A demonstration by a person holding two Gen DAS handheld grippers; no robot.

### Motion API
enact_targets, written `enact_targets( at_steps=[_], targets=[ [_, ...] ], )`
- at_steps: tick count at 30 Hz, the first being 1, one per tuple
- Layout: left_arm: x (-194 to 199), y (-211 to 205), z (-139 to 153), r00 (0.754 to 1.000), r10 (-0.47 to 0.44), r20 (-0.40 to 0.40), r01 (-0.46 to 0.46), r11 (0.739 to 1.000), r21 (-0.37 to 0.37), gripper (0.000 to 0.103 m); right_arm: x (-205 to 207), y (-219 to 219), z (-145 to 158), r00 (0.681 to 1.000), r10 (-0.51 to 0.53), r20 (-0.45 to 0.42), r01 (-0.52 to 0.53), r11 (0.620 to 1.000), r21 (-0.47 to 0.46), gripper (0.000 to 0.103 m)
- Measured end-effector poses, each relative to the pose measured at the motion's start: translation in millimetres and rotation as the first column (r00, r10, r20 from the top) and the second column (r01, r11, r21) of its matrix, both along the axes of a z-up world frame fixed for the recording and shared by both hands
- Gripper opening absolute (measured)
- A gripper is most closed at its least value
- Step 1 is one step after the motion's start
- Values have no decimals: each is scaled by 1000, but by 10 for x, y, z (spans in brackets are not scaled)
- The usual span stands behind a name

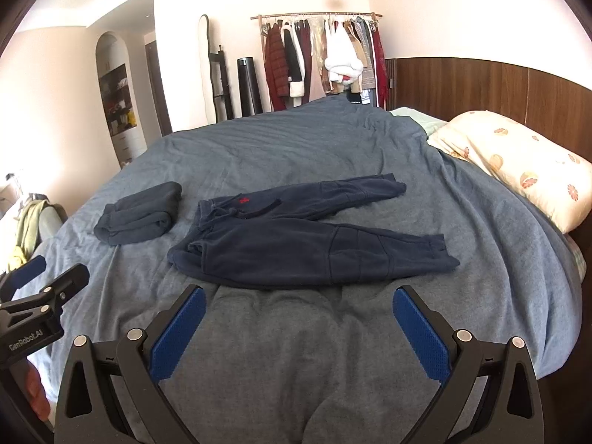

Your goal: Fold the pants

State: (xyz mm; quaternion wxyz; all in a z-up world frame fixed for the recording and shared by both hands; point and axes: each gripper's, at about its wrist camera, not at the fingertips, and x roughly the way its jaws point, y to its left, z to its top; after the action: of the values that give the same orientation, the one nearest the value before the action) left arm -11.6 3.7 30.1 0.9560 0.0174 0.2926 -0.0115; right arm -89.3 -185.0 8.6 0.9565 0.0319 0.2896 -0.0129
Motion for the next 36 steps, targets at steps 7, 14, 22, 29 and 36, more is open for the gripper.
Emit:
enact_targets(
  at_steps=[7,14,22,29,36],
  targets=[
    [-5,-2,11,1000,0,6,0,1000,2,103,1,22,9,1000,2,4,-2,1000,-2,103],
    [-13,-11,7,1000,4,9,-4,1000,8,103,1,20,11,1000,1,3,-1,1000,-2,103],
    [-18,-17,17,1000,9,13,-9,1000,9,103,-1,30,15,1000,1,3,-1,1000,-3,103],
    [-25,1,19,1000,11,15,-12,1000,7,103,2,35,15,1000,3,2,-3,1000,-2,103],
    [-30,8,15,1000,11,16,-11,1000,6,103,-1,41,11,1000,4,2,-4,1000,-3,103]
  ],
)
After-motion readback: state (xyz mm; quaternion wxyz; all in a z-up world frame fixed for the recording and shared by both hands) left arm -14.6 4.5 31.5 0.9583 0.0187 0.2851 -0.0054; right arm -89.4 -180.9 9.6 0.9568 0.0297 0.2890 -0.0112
